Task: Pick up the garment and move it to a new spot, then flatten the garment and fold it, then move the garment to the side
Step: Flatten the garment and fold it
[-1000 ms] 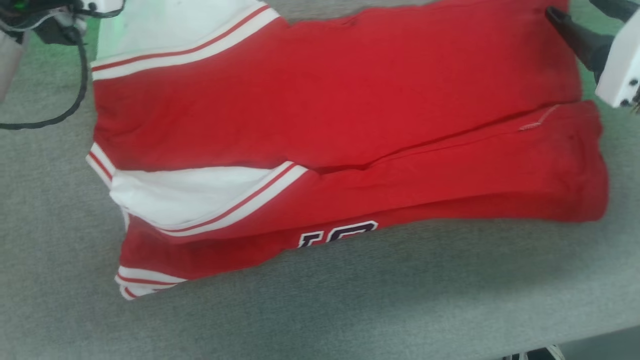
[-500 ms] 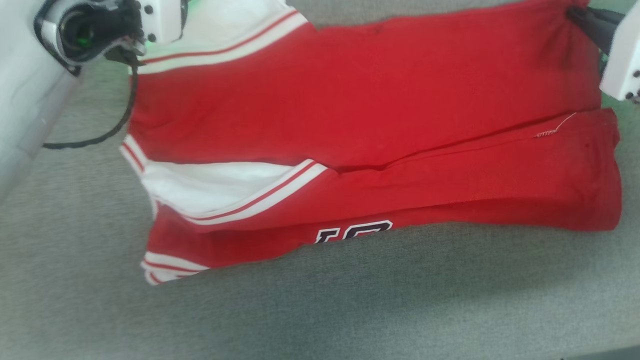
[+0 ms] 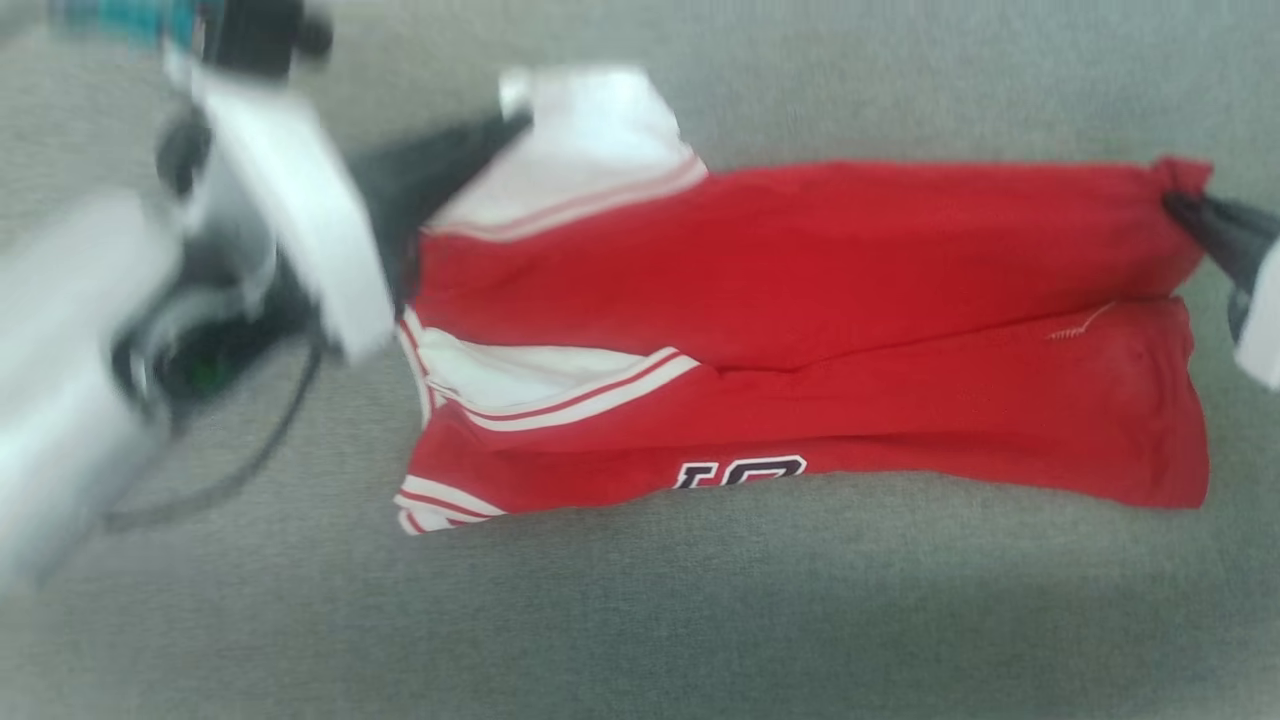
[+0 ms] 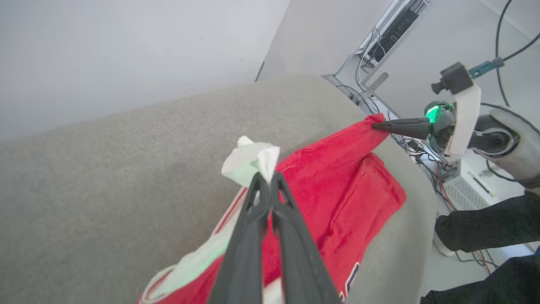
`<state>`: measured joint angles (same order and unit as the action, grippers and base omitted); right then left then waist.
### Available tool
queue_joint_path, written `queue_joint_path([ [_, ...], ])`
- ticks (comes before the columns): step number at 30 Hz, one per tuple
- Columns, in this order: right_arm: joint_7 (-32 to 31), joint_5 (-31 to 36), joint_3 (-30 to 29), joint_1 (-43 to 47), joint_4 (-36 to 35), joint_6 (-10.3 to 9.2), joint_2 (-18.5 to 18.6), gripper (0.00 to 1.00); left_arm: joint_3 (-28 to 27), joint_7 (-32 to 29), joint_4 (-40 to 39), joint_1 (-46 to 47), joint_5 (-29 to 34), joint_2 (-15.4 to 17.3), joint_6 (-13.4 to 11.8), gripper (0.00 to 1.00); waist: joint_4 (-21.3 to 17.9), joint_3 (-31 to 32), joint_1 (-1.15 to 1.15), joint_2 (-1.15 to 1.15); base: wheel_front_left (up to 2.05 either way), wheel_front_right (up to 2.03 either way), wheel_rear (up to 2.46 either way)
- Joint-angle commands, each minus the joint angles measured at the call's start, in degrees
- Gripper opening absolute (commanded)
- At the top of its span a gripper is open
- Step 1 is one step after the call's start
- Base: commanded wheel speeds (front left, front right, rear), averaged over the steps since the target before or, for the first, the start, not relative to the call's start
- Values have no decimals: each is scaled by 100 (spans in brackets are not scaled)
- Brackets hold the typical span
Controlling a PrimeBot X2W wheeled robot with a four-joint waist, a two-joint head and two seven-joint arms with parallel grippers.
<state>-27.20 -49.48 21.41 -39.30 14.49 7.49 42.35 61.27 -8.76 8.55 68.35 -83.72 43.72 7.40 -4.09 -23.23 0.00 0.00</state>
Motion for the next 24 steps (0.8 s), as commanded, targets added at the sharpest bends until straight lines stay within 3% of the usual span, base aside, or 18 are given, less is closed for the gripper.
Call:
queue_joint_path([
  [1, 110, -71, -185, 409, -144, 0, 57, 0, 73, 330, -347, -401, 3, 199, 9, 0, 172, 247, 0, 0, 0, 0, 0],
  [9, 272, -2, -889, 1893, -783, 0, 21, 0, 243, 1720, -1462, -1876, -46, 1087, 9, 0, 204, 253, 0, 0, 0, 0, 0],
  [11, 296, 19, -998, 2115, -843, 0, -54, 0, 379, 1881, -1549, -2164, -25, 1148, 9, 0, 196, 207, 0, 0, 0, 0, 0],
  [15, 314, 133, -1046, 2291, -822, 0, -152, 0, 570, 2029, -1407, -2472, 30, 1059, 9, 0, 199, 109, 0, 0, 0, 0, 0],
  [21, 429, 369, -875, 2172, -511, 1, -338, 0, 846, 2134, -635, -2646, 225, 570, 9, 0, 209, -11, 0, 0, 0, 0, 0],
  [22, 480, 390, -837, 2140, -488, 1, -360, 5, 877, 2152, -510, -2633, 288, 506, 9, 0, 206, -18, 0, 0, 0, 0, 0],
  [23, 541, 406, -825, 2106, -465, 1, -384, 29, 888, 2169, -397, -2620, 340, 442, 9, 2, 203, -24, 0, 0, 0, 0, 0],
  [24, 588, 404, -817, 2074, -444, 1, -400, 97, 886, 2212, -305, -2621, 368, 378, 9, 29, 198, -16, 0, 0, 0, 0, 0],
])
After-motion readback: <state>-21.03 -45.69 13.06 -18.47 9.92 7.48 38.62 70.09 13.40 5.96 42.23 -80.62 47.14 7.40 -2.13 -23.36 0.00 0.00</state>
